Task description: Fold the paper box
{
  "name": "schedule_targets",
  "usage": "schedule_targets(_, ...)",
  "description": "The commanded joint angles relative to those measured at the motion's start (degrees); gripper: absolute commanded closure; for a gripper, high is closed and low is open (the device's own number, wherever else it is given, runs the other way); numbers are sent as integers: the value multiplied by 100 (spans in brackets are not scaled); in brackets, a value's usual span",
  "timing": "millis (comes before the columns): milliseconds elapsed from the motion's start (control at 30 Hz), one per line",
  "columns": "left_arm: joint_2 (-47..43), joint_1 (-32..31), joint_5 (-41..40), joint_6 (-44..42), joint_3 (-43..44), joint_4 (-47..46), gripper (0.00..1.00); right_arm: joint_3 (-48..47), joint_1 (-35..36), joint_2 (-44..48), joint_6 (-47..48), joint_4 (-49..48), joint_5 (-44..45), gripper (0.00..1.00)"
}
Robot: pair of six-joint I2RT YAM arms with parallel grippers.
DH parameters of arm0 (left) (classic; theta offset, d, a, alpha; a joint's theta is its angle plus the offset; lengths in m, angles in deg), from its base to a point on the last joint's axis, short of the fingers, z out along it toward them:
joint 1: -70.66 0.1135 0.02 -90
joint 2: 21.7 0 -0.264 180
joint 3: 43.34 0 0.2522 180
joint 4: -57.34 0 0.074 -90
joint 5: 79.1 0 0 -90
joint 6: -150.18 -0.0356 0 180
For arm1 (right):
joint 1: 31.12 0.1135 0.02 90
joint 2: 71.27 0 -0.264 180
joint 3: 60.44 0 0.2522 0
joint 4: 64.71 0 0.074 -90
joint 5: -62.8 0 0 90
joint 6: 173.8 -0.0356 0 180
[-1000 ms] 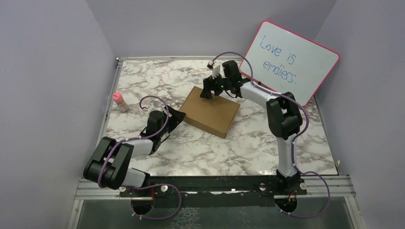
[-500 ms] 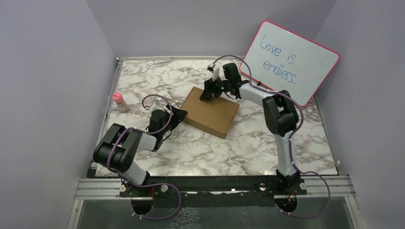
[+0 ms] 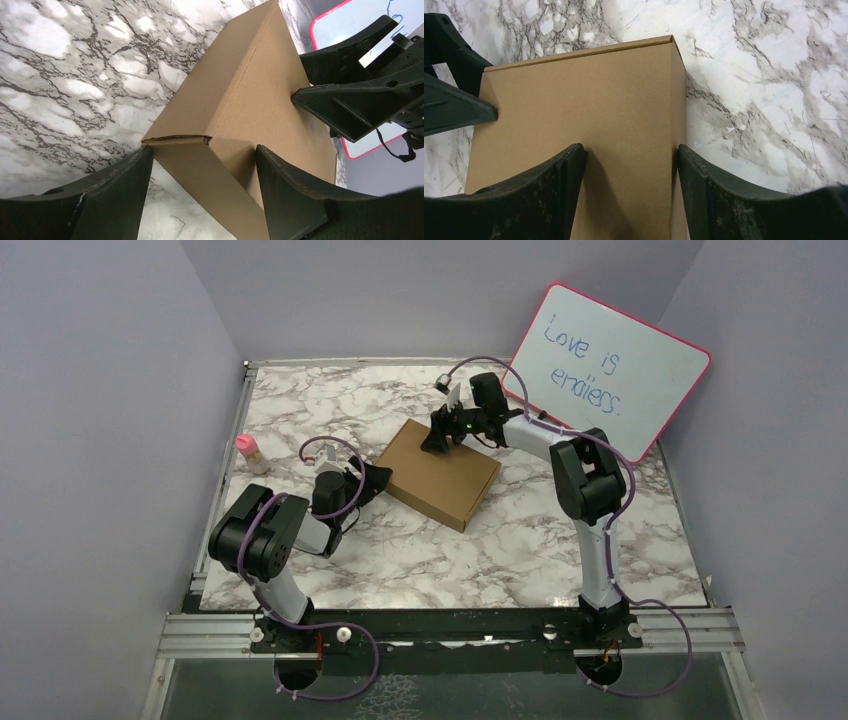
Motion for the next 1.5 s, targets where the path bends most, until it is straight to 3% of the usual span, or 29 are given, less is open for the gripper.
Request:
schedule_targets(0,356,-97,689,-284,88,-1484,26,224,582,-290,226,742,-1280,30)
schedule_targets(200,334,-231,798,-602,305,-1646,26,109,666,-215,538,1078,-1361,30)
schedule_targets(367,179,-211,350,-726,301,-1183,26,165,648,16,117,636,-309,30)
schedule_targets(567,163,192,-14,-213,85,-425,25,421,455,342,-689,-22,1059,23)
schedule_targets(867,-692,227,-147,-232,-72,312,20,1063,-96,1413,-810,-295,1849,15)
schedule_targets(1033,-1727,226,-682,-202,-120,1367,15,1670,-121,2146,-888,-210,2388,13)
schedule_targets(1267,-3450,219,-1614,-246,121,3822,1,2982,-200,3639,-1162,-434,3508,7)
schedule_targets(1467,-4448,218,-1593,-733,763,5186,1,3961,-207,5164,-1413,-433,4417,2)
